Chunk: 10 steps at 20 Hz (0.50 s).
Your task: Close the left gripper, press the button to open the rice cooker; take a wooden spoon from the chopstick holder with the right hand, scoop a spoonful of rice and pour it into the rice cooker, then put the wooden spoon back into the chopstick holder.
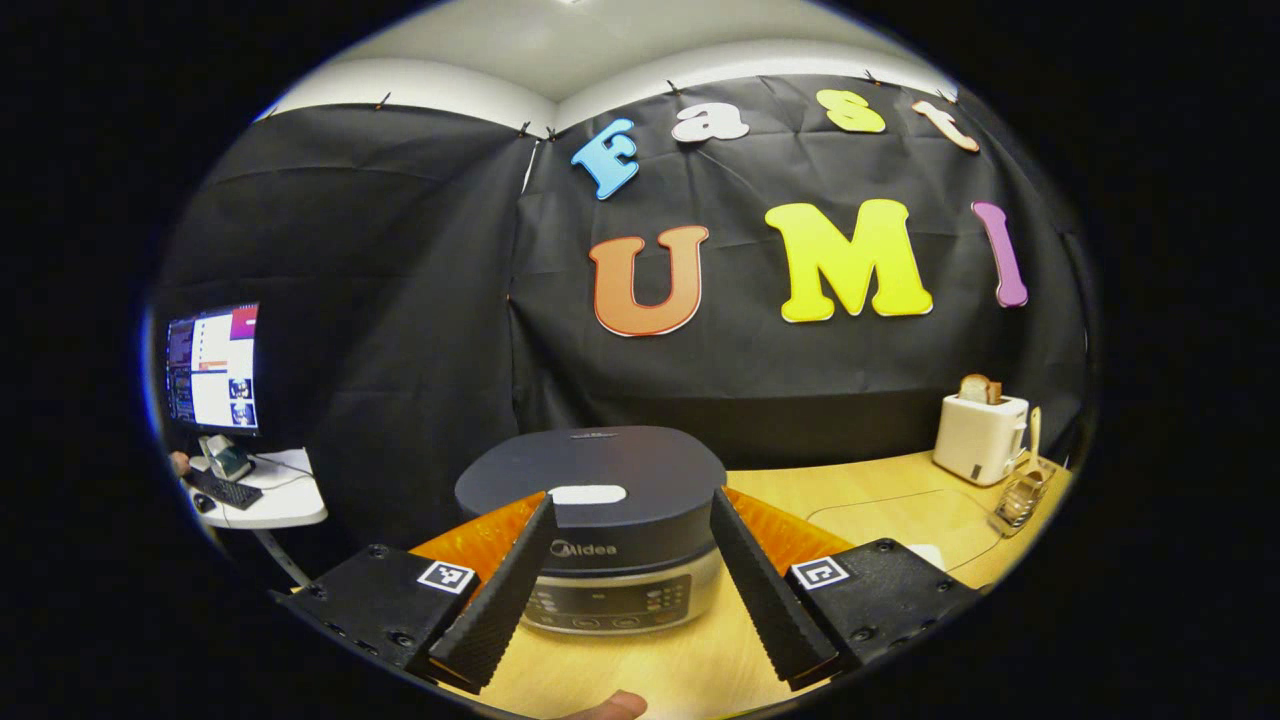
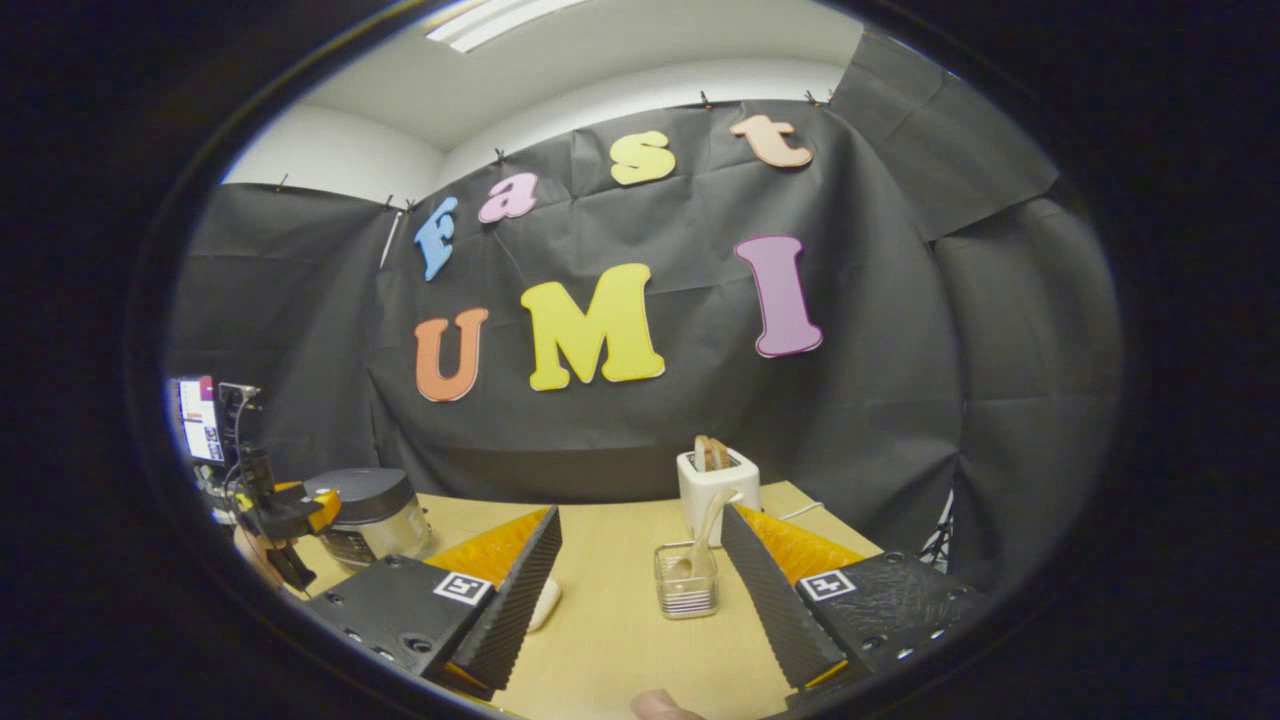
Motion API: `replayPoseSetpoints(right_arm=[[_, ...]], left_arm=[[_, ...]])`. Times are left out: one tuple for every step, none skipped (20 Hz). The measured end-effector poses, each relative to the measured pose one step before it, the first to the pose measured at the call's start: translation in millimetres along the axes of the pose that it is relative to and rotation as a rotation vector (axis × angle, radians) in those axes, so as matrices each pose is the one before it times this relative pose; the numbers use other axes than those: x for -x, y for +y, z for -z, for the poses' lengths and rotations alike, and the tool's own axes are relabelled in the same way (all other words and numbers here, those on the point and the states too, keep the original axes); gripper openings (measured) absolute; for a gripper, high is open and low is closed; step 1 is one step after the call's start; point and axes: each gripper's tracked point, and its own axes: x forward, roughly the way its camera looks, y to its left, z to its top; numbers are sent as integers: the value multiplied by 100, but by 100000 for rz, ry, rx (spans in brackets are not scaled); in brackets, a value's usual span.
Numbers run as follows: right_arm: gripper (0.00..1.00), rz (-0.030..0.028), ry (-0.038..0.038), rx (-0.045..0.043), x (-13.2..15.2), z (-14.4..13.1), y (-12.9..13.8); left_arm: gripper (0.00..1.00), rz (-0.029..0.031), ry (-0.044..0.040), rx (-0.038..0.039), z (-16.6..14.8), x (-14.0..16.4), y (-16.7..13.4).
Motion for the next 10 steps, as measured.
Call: replayPoseSetpoints(right_arm=[[96,-722,-63,50,-48,298,707],[93,-311,735,635,-45,501,487],[95,-440,865,693,28,498,428],[96,-350,-87,274,175,191,606],[95,263,-324,219,254,101,291],[96,1325,-498,313,292,209,120],[92,1387,-485,1154,354,249,-104],[92,1090,-562,1259,553,195,61],[96,655,12,1013,395,204,2],[95,1142,458,1223,468,232,46]], left_arm=[[99,2775,613,1855,380,1106,-895],[99,2157,595,931,343,1082,-579],[99,1912,777,455,266,1116,-588],[99,1862,304,571,218,987,-572],[99,1330,-368,651,50,911,-517],[99,1497,-420,953,-37,822,-591],[99,2292,837,438,43,716,-809],[99,4363,471,21,-246,367,-1427],[98,3949,1819,-308,-135,494,-1262],[99,1782,-1676,-656,-711,887,-607]])
